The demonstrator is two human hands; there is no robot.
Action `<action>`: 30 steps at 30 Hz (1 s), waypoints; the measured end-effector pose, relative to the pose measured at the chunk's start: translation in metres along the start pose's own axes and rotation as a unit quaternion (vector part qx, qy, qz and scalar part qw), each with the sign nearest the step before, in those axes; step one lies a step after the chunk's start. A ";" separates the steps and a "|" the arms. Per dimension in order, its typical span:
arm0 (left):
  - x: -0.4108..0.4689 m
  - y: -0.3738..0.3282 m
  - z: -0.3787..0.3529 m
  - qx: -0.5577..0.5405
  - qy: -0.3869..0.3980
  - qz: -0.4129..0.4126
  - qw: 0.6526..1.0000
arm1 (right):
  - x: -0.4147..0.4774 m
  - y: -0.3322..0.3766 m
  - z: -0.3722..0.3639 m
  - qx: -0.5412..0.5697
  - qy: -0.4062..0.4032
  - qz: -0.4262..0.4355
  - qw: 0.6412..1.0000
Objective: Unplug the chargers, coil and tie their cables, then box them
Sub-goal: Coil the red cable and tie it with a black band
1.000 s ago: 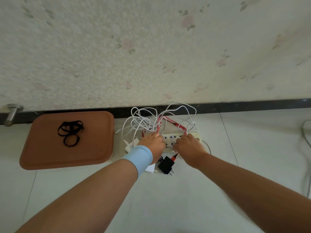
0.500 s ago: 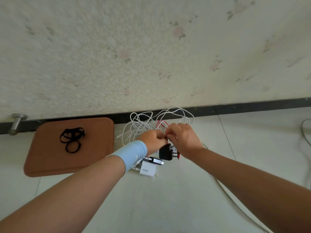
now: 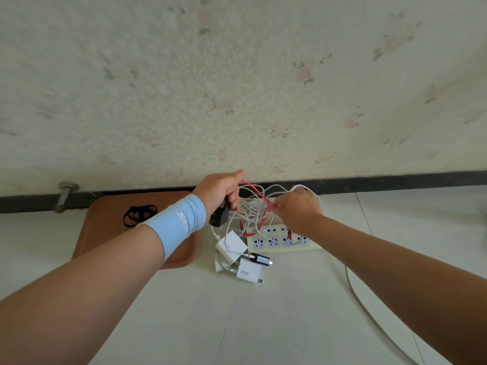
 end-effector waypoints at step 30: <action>-0.228 -0.202 0.011 0.267 -0.065 -0.147 0.950 | -0.132 0.090 0.286 0.446 -0.099 -0.045 0.888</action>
Point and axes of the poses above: each hand's wrist, its own x-axis towards the middle knuckle, its own z-axis out of the back of the hand, y = z × x, the point moved 8 cm from there along x, towards the middle knuckle, and after that the axes turned 8 degrees about -y, right-handed, at the moved point
